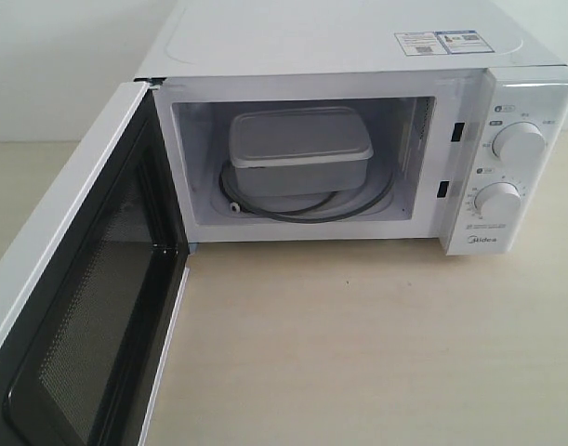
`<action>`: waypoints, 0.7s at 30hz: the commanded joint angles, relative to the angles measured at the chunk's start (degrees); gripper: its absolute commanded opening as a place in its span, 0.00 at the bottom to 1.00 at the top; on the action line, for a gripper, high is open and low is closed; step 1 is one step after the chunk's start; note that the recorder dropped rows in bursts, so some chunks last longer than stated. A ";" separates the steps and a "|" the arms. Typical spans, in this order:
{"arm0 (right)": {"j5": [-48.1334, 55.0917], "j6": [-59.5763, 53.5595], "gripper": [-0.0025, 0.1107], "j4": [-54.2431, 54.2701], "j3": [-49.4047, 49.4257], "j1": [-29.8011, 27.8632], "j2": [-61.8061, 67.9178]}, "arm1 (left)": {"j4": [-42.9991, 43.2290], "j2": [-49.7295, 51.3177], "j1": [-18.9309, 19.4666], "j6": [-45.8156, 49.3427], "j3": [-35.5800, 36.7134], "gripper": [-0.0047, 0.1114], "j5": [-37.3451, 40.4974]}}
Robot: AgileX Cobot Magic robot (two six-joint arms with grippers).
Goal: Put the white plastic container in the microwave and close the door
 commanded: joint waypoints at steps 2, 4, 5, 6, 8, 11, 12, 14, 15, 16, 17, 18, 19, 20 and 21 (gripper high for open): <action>0.06 0.21 0.02 -0.21 -0.05 -0.15 -0.25 | -0.88 0.07 0.15 -0.52 -0.32 0.07 0.64; 0.06 0.21 0.02 -0.21 -0.05 -0.15 -0.25 | -1.09 0.07 0.15 -0.52 -0.32 0.07 1.49; 0.06 0.21 0.02 -0.21 -0.05 -0.15 -0.25 | -2.13 0.07 0.15 -0.52 -0.49 0.07 0.95; 0.06 0.21 0.02 -0.21 -0.05 -0.15 -0.25 | -3.77 0.07 0.15 -1.11 -1.26 0.07 0.18; 0.06 0.21 0.02 -0.21 -0.05 -0.15 -0.25 | -7.80 0.07 0.15 -1.00 -2.75 0.07 -1.30; 0.06 0.21 0.02 -0.21 -0.05 -0.15 -0.25 | -17.75 0.07 0.15 7.14 -5.01 0.07 -3.61; 0.06 0.21 0.02 -0.21 -0.05 -0.15 -0.25 | -18.92 0.07 0.15 9.66 -5.01 0.07 -3.68; 0.06 0.21 0.02 -0.21 -0.05 -0.15 -0.25 | -19.63 0.07 0.15 12.47 -4.56 0.07 -5.20; 0.06 0.21 0.02 -0.21 -0.05 -0.15 -0.25 | -19.68 0.07 0.15 12.47 -4.56 0.07 -10.25; 0.06 0.21 0.02 -0.21 -0.05 -0.15 -0.25 | -19.68 0.07 0.15 12.36 -4.84 0.07 -13.44; 0.06 0.21 0.02 -0.21 -0.05 -0.15 -0.25 | -19.68 0.07 0.15 12.36 -5.35 0.07 -18.30; 0.06 0.21 0.02 -0.21 -0.05 -0.15 -0.25 | -18.89 0.82 0.15 12.36 -6.61 0.07 -19.65; 0.06 0.21 0.02 -0.21 -0.05 -0.15 -0.25 | -16.94 3.33 0.15 12.36 -7.92 0.07 -19.27; 0.06 0.21 0.02 -0.21 -0.05 -0.15 -0.25 | -16.22 6.14 0.15 12.36 -8.94 0.07 -18.40; 0.06 0.21 0.02 -0.21 -0.05 -0.15 -0.25 | -16.22 8.89 0.15 13.10 -9.79 0.07 -17.87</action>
